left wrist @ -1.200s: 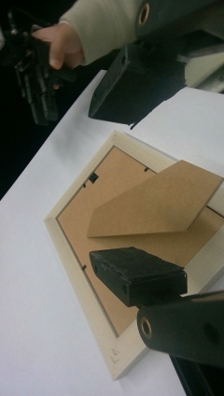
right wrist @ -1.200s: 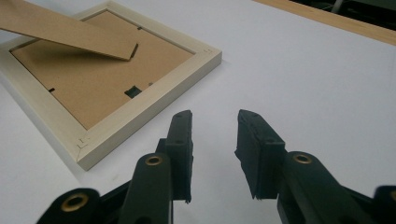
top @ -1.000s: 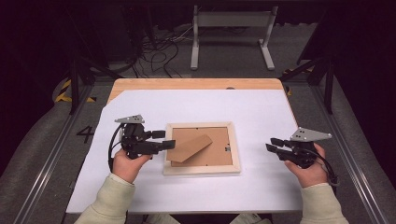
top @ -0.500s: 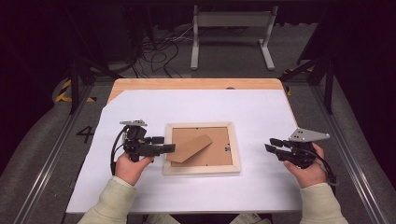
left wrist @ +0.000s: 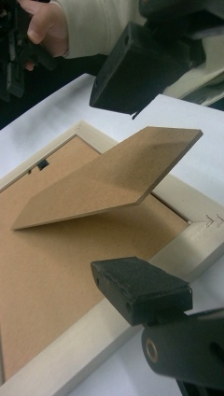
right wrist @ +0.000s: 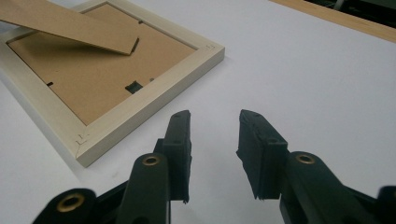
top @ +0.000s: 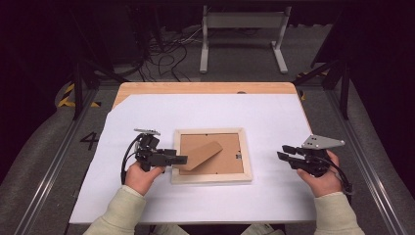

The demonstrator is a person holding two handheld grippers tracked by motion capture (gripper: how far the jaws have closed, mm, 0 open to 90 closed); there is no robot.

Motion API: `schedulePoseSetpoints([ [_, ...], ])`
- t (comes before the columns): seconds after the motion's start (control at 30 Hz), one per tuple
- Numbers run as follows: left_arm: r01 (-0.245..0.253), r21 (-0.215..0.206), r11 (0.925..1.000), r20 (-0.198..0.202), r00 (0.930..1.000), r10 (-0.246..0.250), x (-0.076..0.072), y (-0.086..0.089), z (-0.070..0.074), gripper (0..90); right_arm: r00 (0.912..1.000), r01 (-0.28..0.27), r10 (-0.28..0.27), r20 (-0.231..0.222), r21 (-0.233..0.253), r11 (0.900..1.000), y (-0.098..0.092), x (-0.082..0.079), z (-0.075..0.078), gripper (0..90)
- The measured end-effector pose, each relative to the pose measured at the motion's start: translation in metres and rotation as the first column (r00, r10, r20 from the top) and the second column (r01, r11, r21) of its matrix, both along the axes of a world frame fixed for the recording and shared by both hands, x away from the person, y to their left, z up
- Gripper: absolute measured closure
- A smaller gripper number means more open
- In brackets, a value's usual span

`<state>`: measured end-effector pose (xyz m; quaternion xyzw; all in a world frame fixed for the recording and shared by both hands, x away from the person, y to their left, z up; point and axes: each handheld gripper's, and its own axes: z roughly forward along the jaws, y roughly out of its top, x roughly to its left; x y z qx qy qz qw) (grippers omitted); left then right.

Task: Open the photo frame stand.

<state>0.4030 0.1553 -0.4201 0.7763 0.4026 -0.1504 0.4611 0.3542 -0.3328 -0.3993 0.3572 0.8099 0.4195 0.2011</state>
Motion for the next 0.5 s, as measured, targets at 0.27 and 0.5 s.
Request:
schedulePoseSetpoints([
  [0.27,0.048,-0.055,0.9974,-0.066,0.9965,-0.051,0.003,-0.005,-0.008,27.1,1.0,-0.003,0.003,-0.004,-0.004,1.0,0.001,0.001,-0.001,63.9],
  [0.5,0.064,-0.067,0.9957,-0.076,0.9947,-0.069,0.004,-0.01,-0.012,35.0,1.0,-0.005,0.005,-0.007,-0.006,1.0,0.002,0.001,-0.002,63.8],
])
